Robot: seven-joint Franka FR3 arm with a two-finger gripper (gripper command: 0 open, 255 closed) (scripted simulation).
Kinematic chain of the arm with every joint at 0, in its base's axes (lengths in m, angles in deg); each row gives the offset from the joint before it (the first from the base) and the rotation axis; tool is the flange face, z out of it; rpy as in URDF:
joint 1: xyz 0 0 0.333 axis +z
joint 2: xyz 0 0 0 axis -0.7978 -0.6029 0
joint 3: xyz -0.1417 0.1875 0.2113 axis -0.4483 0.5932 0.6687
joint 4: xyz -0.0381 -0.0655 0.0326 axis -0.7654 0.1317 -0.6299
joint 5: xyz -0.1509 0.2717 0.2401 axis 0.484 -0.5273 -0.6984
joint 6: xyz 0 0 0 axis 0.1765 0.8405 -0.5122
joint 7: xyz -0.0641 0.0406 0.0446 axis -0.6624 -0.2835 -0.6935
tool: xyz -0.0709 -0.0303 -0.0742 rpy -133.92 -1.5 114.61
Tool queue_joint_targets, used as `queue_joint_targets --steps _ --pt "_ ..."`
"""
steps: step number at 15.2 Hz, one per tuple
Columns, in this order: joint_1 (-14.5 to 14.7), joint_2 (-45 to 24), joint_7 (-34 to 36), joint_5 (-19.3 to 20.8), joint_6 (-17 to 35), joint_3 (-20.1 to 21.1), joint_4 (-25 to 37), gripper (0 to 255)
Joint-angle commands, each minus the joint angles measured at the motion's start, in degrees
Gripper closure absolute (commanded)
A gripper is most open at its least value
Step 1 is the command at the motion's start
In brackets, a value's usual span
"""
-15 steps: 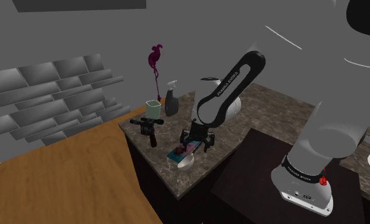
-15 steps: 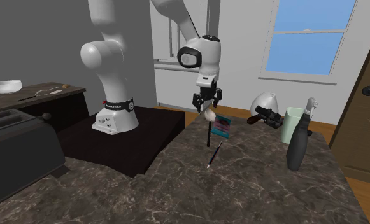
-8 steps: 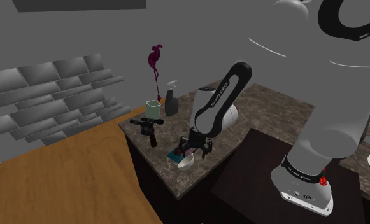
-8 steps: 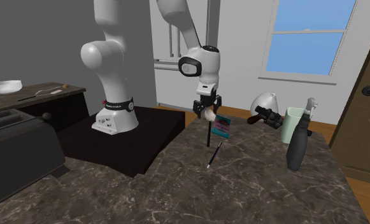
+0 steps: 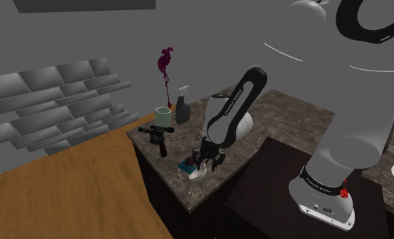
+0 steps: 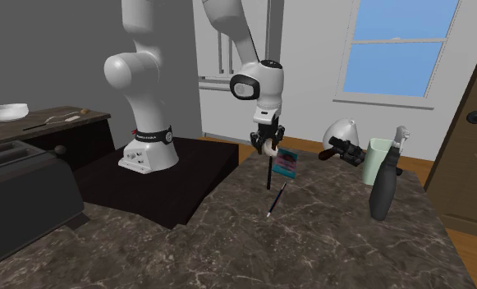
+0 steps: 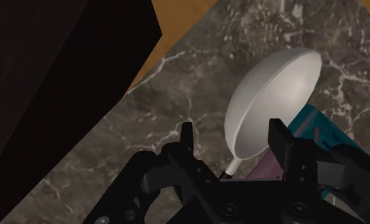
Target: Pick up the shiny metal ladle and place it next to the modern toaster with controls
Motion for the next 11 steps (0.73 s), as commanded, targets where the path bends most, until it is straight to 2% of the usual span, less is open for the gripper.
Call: queue_joint_targets --steps 1,9,11 --pt "0.0 0.0 0.0 0.0 0.0 0.0 0.0 255" --pt "0.0 0.0 0.0 0.0 0.0 0.0 0.0 255" --pt "0.0 2.1 0.5 0.1 -1.8 0.0 -0.3 255"
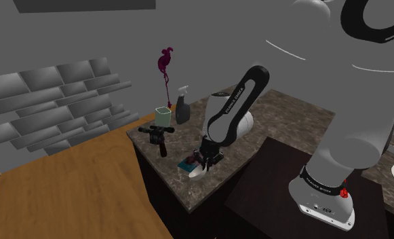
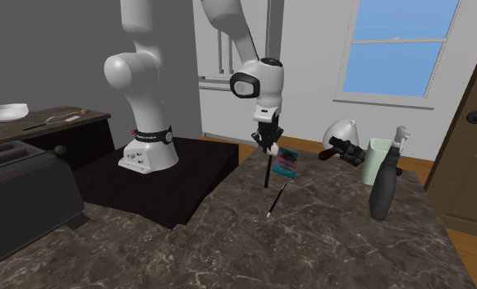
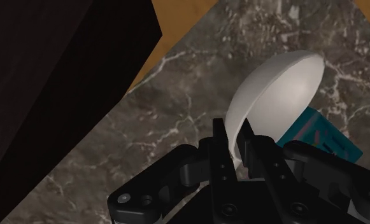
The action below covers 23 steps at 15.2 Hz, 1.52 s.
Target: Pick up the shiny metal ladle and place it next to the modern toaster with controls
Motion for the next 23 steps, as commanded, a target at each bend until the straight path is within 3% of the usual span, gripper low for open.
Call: queue_joint_targets --steps 1,23 --pt "0.0 1.9 0.5 0.1 -1.6 0.0 -0.2 255" --pt "-0.8 22.0 5.0 2.0 -22.8 -1.0 1.0 255"
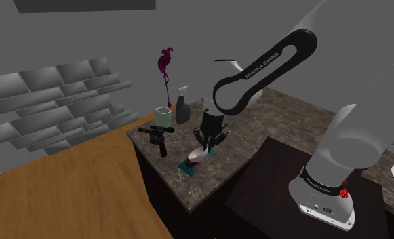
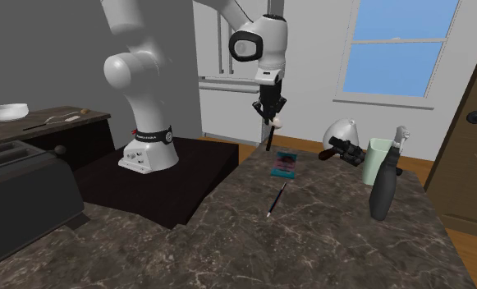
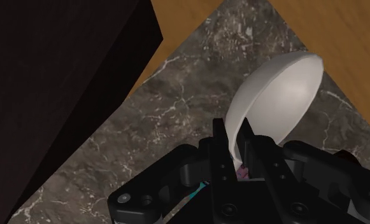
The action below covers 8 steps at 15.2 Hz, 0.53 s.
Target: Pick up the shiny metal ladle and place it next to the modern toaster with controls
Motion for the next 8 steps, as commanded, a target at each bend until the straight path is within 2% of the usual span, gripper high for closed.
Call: queue_joint_targets --steps 1,8 --pt "-0.1 1.7 0.4 0.2 -2.1 -0.2 0.4 255" --pt "-0.3 6.3 1.6 1.1 -8.6 -1.0 2.4 255"
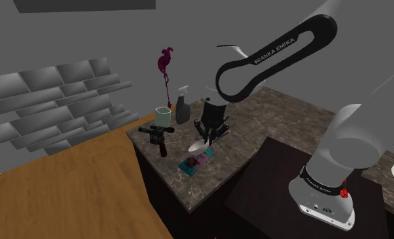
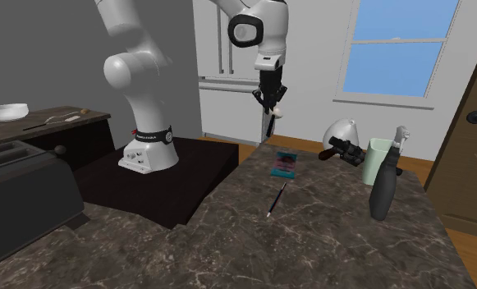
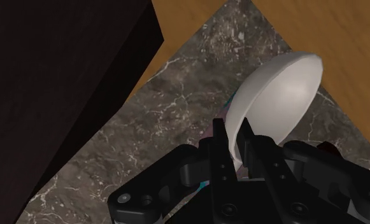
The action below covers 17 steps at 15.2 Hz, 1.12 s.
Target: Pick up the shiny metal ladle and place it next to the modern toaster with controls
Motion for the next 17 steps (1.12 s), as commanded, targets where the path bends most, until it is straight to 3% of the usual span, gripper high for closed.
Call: queue_joint_targets --steps 1,17 --pt "-0.2 1.1 0.4 0.4 -2.0 -0.3 0.9 255" --pt "-0.7 8.0 3.1 2.6 -15.9 -2.3 8.1 255"
